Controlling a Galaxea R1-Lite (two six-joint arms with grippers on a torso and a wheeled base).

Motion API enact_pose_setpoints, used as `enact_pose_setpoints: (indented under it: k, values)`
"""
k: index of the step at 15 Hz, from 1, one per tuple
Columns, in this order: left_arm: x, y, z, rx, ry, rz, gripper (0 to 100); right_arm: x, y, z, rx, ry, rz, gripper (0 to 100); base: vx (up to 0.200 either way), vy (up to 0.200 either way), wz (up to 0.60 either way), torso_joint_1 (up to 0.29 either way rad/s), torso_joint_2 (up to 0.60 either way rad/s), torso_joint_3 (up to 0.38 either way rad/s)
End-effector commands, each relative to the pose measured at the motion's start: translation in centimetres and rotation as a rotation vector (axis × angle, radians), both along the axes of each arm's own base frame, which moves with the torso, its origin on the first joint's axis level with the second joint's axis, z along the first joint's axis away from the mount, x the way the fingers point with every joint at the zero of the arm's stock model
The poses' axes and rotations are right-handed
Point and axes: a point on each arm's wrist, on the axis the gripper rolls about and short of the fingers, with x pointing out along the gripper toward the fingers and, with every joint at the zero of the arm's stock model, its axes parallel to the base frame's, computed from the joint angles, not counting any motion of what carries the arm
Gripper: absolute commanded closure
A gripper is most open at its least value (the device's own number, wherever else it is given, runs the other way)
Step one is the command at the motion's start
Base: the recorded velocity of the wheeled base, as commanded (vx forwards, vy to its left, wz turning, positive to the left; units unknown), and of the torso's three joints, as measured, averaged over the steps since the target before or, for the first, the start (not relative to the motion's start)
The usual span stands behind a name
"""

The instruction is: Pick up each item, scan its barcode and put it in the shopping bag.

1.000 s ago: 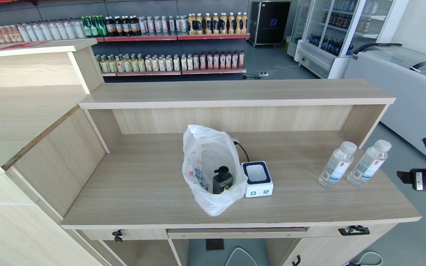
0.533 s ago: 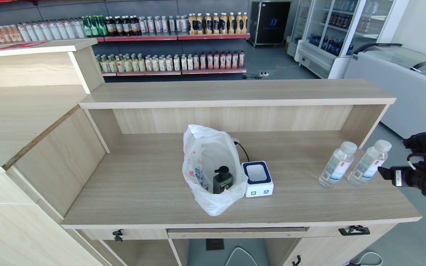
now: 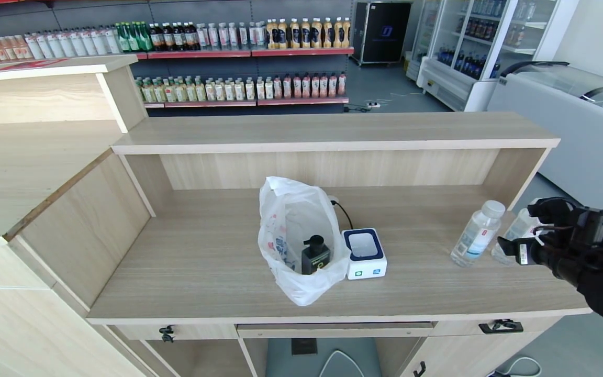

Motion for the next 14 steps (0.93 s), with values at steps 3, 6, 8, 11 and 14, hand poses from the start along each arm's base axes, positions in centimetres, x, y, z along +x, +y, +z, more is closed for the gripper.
enact_pose_setpoints:
  k: [3, 6, 8, 11, 14]
  values:
    - [0.0, 0.0, 0.0, 0.0, 0.0, 0.001, 0, 1.2, 1.1, -2.4, 0.006, 0.026, 0.037, 0, 0.0, 0.0, 0.0, 0.0, 0.0, 0.0]
    - [0.0, 0.0, 0.0, 0.0, 0.0, 0.001, 0, 1.8, 1.3, -3.3, 0.002, 0.008, 0.046, 0, 0.0, 0.0, 0.0, 0.0, 0.0, 0.0]
    - [0.0, 0.0, 0.0, 0.0, 0.0, 0.001, 0, 2.3, 1.6, -3.5, -0.001, -0.017, 0.058, 0, 0.0, 0.0, 0.0, 0.0, 0.0, 0.0]
    - [0.0, 0.0, 0.0, 0.0, 0.0, 0.001, 0, 2.4, 2.0, -3.4, 0.003, -0.026, 0.083, 0, 0.0, 0.0, 0.0, 0.0, 0.0, 0.0]
    - [0.0, 0.0, 0.0, 0.0, 0.0, 0.001, 0, 2.3, 2.5, -2.9, 0.015, -0.034, 0.128, 0, 0.0, 0.0, 0.0, 0.0, 0.0, 0.0]
